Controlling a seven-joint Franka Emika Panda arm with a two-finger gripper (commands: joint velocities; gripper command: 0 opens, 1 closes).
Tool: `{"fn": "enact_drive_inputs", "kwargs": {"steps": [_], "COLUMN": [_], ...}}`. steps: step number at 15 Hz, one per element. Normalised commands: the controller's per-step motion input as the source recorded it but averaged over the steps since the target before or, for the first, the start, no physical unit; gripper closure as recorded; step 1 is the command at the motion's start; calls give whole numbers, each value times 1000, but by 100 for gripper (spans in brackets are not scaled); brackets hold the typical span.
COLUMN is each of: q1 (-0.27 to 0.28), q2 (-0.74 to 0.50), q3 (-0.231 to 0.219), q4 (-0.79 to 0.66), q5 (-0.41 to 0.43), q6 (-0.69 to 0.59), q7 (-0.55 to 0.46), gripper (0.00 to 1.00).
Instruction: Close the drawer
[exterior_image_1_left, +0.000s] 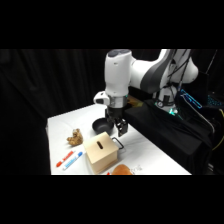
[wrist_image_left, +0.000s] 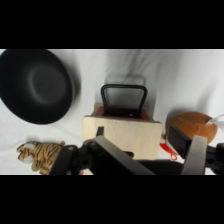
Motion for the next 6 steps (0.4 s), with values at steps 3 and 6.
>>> {"fn": "enact_drive_inputs", "kwargs": {"steps": [3,6], "q1": [-179,-142], "q2": [-191,-13], "q3": [85,59], "q4": [296,390], "q5": [226,130], "q6": [-520,-441], "q7": [-314,-174], "gripper": [0,0]}}
